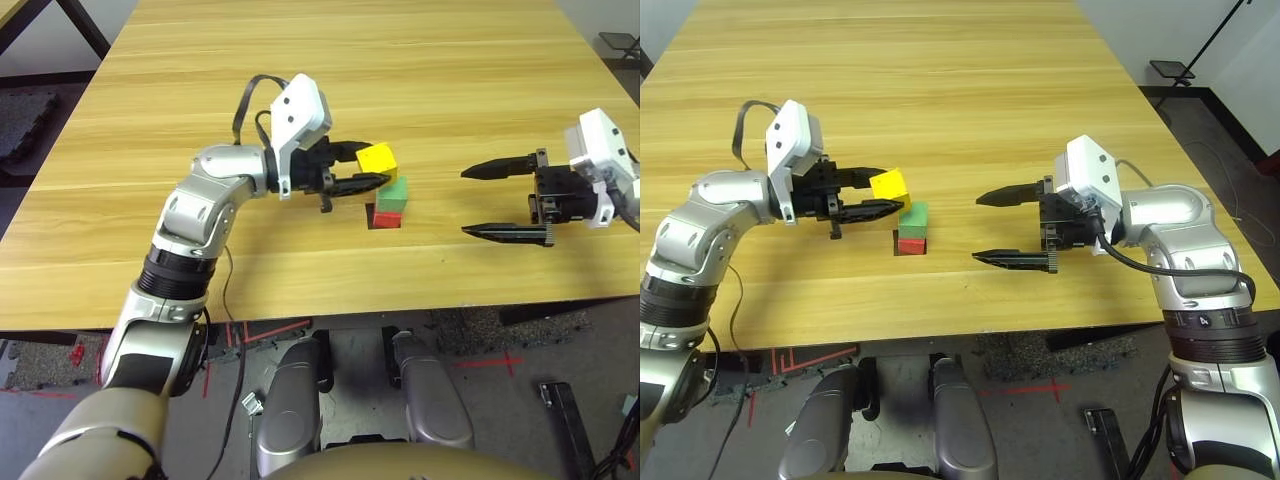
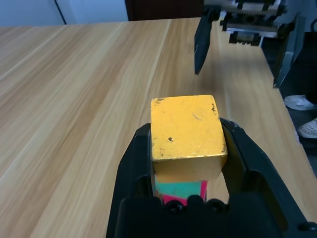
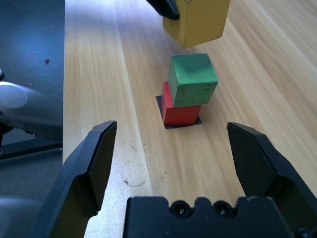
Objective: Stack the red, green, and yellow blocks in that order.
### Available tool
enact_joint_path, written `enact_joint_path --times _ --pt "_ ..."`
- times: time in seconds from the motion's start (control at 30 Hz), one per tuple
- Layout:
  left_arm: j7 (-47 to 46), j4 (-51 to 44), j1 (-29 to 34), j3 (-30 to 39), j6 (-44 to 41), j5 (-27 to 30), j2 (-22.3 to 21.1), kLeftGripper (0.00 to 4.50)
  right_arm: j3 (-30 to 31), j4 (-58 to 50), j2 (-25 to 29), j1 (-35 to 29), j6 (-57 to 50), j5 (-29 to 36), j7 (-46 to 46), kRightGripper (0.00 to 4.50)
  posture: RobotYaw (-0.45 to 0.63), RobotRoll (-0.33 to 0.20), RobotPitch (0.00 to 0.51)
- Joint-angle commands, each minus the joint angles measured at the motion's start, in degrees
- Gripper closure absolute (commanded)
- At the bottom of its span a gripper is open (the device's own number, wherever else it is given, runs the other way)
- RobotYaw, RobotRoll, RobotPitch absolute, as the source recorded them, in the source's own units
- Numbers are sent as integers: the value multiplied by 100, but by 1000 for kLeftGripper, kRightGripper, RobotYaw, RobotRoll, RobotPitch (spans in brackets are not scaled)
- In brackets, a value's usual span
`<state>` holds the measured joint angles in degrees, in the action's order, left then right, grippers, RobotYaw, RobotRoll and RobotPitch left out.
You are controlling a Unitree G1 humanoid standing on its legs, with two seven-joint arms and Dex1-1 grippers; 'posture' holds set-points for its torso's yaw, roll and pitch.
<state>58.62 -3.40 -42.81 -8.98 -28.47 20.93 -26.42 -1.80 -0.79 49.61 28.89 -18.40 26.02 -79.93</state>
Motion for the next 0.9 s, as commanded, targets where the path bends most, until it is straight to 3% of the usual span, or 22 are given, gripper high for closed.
enact_joint_path --times 0.03,0.53,0.9 --pt "99 46 -106 -122 120 -14 69 2548 -83 -80 70 -28 -14 50 26 0 138 37 227" --pt "378 1164 -404 -388 963 -438 403 2548 -64 -187 27 -47 -47 92 156 0 115 33 231" --pt "530 1139 -359 -408 967 -464 468 2548 -45 -158 -6 -96 6 59 209 0 112 31 239"
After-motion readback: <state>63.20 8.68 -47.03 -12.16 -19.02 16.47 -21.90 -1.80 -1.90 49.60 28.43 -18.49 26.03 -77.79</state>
